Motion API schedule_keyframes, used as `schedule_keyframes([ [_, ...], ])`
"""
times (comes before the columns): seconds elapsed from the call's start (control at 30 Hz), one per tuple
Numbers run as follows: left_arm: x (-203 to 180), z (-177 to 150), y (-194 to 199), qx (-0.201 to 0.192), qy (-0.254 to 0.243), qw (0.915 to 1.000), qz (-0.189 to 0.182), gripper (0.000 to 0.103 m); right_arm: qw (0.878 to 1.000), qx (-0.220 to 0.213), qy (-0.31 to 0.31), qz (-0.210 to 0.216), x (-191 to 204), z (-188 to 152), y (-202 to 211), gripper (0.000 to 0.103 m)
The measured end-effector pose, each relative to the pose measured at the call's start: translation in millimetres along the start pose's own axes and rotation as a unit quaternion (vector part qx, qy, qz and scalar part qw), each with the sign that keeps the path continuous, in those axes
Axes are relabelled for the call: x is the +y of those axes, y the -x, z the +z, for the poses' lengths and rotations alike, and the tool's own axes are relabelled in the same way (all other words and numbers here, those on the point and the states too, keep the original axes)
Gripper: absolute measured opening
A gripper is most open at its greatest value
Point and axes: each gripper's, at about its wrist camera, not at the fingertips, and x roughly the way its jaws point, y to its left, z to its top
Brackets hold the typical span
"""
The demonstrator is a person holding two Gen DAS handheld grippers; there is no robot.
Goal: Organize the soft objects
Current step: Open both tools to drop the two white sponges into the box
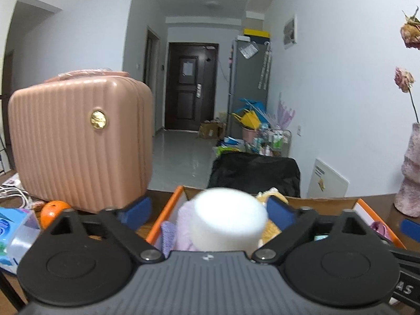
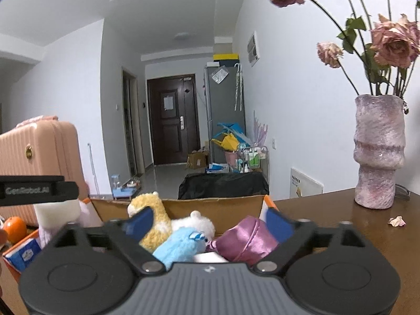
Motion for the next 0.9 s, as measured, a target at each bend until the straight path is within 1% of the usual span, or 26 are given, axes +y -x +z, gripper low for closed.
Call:
schedule_keyframes([
  [0.1,2.2,0.3,3.2,-0.008,-0.002,1.0,0.006,0.103,1.0,-0.006,-0.004,-0.003,-2.4,-0.1,0.6,0.103],
  [0.3,8.1,3.1,1.9,-0.003,0.012,0.9998,0.013,0.103,1.0,-0.014,-0.001,-0.007,-2.9,0.5,1.9,0.103],
  [0.5,10.5,4.0,7.6,-0.008,0.011,0.9998,0.017,0.103,1.0,-0.027,0.001,-0.009,-0.5,0.0,8.5,0.103],
  [0.67,17.5,2.6,20.6,-0.014,0.015,0.9995,0.024,0.103,0.999,-0.04,0.006,-0.007,0.5,-0.4,18.7,0.103],
  [0.9,30.0,-3.5,43.9,-0.016,0.015,0.9991,0.035,0.103,0.998,-0.053,0.021,-0.006,1.6,-6.2,44.3,0.103],
])
